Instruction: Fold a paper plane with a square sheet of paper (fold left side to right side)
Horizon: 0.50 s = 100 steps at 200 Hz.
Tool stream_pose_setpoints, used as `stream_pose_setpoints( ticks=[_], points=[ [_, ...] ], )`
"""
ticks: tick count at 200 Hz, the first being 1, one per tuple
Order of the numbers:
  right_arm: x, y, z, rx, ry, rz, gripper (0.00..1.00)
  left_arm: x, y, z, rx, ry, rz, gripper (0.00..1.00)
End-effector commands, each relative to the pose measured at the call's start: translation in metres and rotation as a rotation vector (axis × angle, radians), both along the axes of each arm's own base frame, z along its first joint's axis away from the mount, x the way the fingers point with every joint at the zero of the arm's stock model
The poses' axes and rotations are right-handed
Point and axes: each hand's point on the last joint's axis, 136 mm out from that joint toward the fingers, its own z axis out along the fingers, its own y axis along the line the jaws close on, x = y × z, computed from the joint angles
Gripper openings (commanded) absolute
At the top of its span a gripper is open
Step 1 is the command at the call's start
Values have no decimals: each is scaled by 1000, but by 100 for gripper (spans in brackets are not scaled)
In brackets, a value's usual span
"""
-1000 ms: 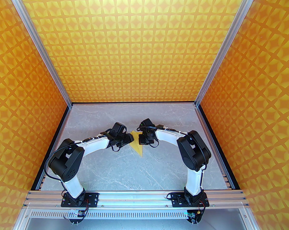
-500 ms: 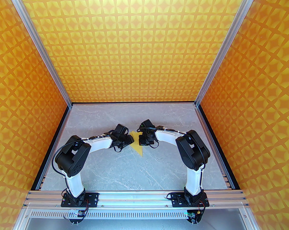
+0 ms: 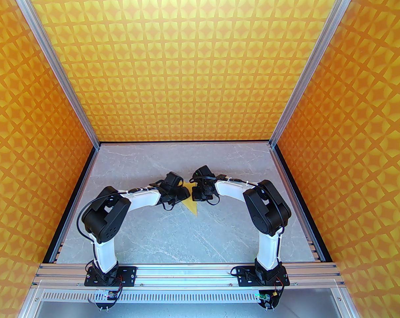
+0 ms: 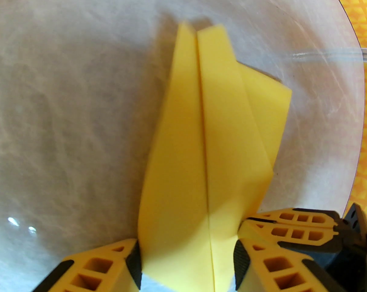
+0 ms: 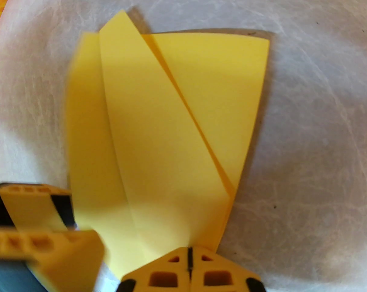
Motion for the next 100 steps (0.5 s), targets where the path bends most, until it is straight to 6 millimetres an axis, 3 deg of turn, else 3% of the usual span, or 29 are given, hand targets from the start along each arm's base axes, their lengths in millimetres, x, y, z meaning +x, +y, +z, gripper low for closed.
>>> stream_pose_setpoints(
  ticks=[1, 59, 100],
  points=[
    [-23, -12, -29, -56, 94, -1, 0, -5, -16, 1, -49, 4, -19, 54],
    [-25, -14, -31, -60, 99, -5, 0, -7, -17, 14, -160, -66, 5, 53],
    [-25, -8, -28, -8, 108, -8, 0, -11, -15, 1, -167, -72, 4, 48]
  ],
)
